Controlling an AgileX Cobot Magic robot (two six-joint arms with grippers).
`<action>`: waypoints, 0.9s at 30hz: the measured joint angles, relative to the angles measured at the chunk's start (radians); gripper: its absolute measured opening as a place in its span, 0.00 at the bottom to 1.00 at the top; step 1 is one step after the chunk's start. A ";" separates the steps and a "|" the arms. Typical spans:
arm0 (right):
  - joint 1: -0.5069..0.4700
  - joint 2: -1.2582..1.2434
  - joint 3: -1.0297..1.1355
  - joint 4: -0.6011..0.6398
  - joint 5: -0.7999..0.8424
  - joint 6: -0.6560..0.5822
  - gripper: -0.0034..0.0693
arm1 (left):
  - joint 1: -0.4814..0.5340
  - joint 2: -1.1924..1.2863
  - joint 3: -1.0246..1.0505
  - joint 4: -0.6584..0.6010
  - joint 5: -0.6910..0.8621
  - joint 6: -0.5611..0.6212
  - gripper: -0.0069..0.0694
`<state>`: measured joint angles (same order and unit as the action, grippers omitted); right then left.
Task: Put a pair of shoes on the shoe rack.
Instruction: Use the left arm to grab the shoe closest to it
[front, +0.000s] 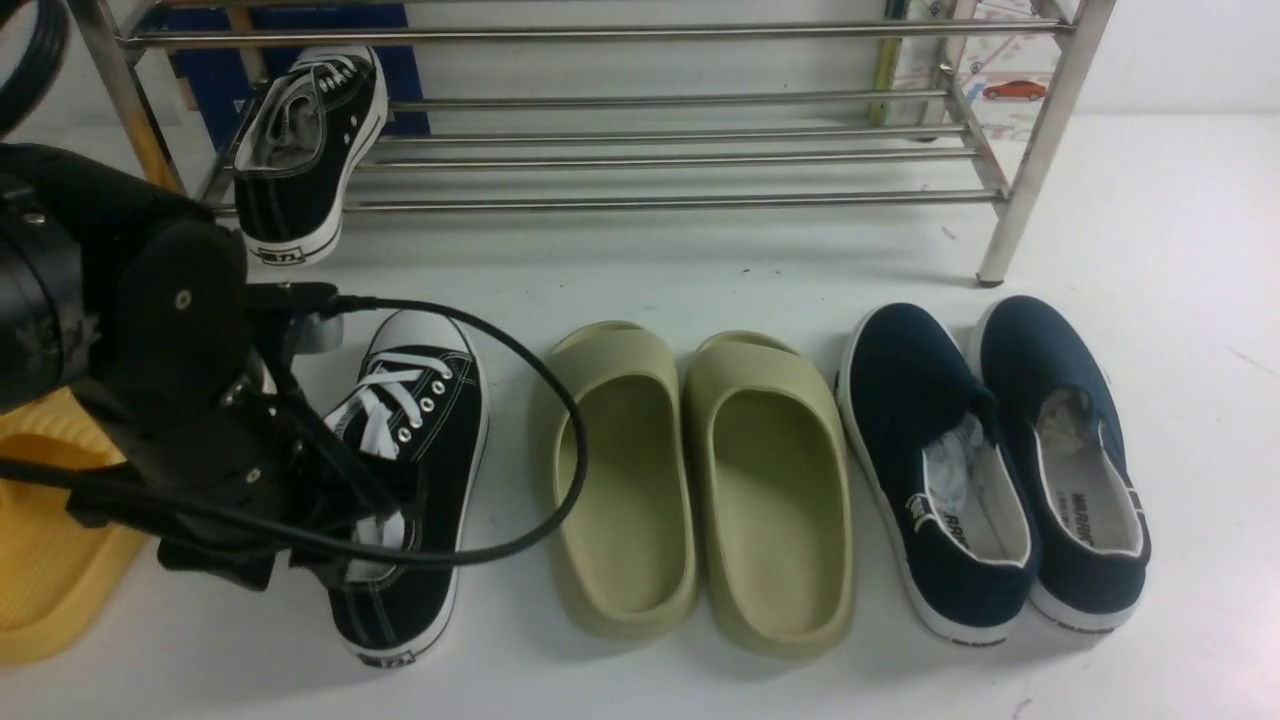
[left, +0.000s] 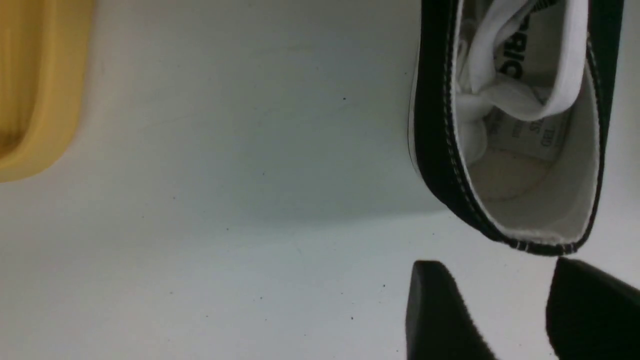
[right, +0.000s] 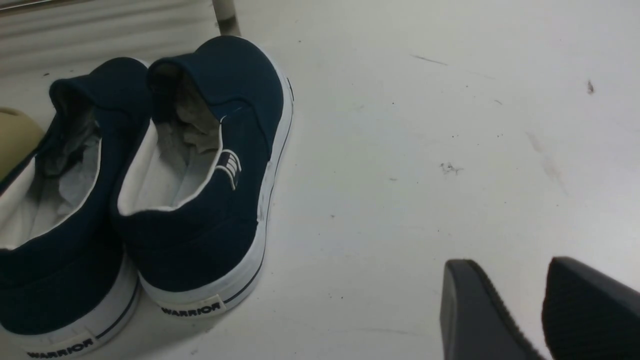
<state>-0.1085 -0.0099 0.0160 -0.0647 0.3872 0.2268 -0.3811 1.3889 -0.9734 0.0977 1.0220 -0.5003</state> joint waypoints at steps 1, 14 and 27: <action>0.000 0.000 0.000 0.000 0.000 0.000 0.39 | 0.000 0.000 0.000 0.000 -0.008 -0.010 0.58; 0.000 0.000 0.000 0.000 0.000 0.000 0.39 | 0.000 0.109 -0.002 -0.022 -0.077 -0.037 0.60; 0.000 0.000 0.000 0.000 0.000 0.000 0.39 | 0.000 0.157 -0.038 0.020 -0.087 -0.073 0.53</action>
<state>-0.1085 -0.0099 0.0160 -0.0647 0.3872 0.2268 -0.3814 1.5462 -1.0113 0.1178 0.9353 -0.5734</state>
